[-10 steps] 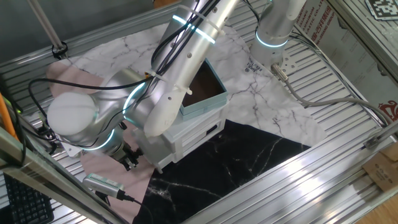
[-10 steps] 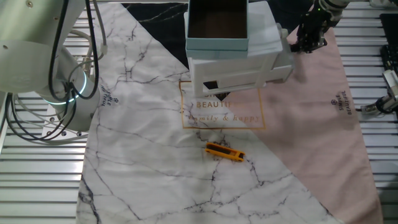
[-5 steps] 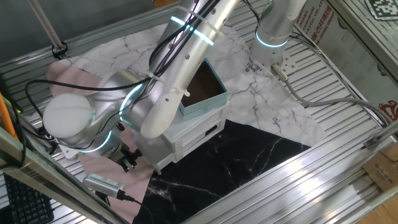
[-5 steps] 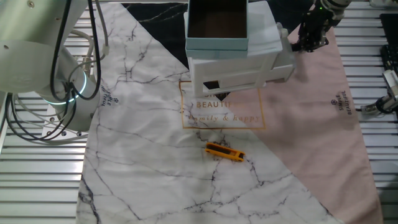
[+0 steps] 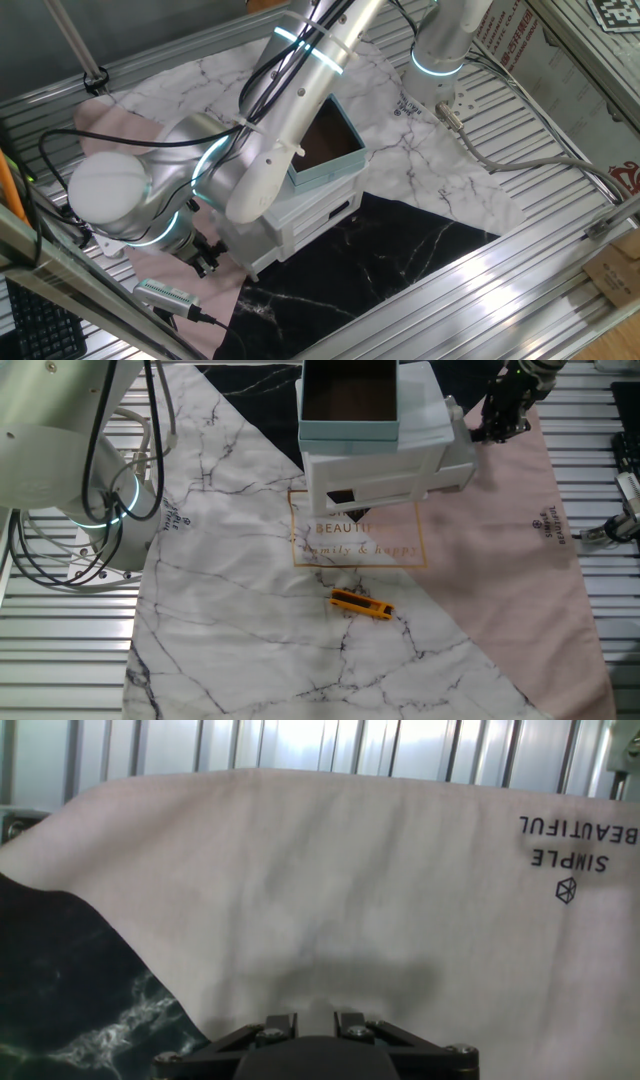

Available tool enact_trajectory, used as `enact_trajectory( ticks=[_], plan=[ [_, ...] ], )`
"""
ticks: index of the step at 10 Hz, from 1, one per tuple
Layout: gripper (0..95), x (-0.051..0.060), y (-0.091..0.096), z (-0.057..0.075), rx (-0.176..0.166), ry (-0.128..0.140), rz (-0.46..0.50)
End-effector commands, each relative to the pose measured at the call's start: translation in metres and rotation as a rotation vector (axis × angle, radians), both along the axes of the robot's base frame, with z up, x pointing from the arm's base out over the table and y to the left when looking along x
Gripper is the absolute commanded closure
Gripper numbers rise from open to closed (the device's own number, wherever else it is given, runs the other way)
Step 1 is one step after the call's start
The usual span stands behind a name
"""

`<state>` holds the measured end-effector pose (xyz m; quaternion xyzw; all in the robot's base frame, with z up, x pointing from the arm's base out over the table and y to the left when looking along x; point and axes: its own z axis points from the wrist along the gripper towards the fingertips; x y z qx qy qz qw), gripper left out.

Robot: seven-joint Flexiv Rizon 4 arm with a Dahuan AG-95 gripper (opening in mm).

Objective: Grasp the handle and open the drawer

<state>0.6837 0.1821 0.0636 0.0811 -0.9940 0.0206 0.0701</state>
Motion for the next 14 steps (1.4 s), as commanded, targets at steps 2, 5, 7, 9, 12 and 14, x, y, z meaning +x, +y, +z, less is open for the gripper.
enact_trajectory(
  ticks=[2, 5, 7, 9, 12, 14],
  plan=[
    [95.0, 0.0043, 0.0017, 0.0005, -0.001, 0.004, 0.001],
    [95.0, 0.0060, 0.0018, -0.0004, -0.001, 0.004, 0.002],
    [95.0, 0.0068, 0.0022, -0.0001, -0.002, 0.003, 0.002],
    [95.0, 0.0076, 0.0025, 0.0001, -0.003, 0.004, 0.002],
    [95.0, 0.0122, 0.0041, 0.0005, -0.007, 0.007, 0.000],
    [95.0, 0.0136, 0.0043, 0.0000, -0.008, 0.007, 0.003]
  ],
)
